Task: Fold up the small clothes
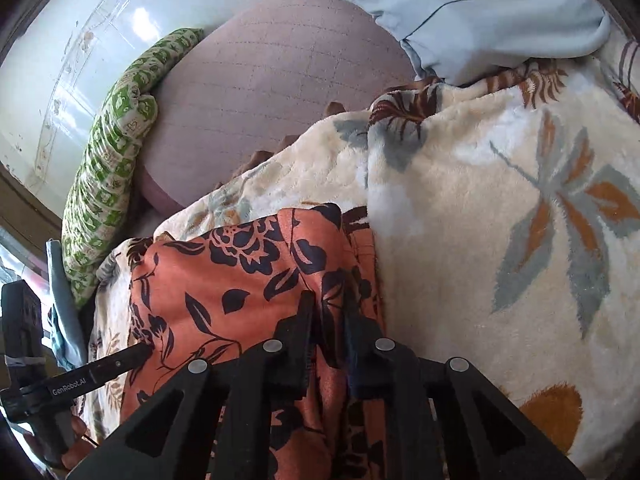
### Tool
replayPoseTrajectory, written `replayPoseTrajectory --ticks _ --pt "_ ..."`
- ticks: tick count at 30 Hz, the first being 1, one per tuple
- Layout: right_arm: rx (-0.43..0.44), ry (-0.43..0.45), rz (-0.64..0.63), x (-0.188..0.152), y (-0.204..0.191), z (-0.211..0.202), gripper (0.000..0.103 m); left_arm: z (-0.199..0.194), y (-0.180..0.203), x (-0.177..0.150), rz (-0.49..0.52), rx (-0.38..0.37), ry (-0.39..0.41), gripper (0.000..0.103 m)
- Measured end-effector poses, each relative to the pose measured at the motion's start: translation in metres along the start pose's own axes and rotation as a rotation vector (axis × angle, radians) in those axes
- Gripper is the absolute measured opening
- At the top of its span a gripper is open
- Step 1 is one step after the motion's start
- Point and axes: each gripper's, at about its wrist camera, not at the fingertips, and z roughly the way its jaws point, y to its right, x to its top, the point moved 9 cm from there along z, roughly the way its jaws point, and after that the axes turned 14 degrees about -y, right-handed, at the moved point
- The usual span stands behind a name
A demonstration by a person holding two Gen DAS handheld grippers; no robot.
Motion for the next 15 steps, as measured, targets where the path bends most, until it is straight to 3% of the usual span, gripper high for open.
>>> replayPoseTrajectory --ticks 7,9,13,14,15 --pt "0.148 -0.067 0.059 -0.049 0.001 -0.021 0.028 -0.025 0.007 -0.031 0.021 0.023 0.010 0.032" --pt "0.154 -0.091 0.064 -0.062 -0.001 -0.019 0.033 -0.031 0.008 -0.042 0.019 0.032 0.012 0.032" --pt "0.128 -0.138 0.034 -0.080 -0.010 -0.015 0.034 -0.040 0.007 -0.062 0.012 0.035 0.006 0.032" --pt "0.094 -0.137 0.005 -0.082 -0.014 -0.017 0.031 -0.043 0.007 -0.066 0.010 0.042 0.005 0.032" --pt "0.081 -0.125 -0.029 -0.082 -0.020 -0.021 0.014 -0.046 0.007 -0.071 0.012 0.042 0.005 0.032"
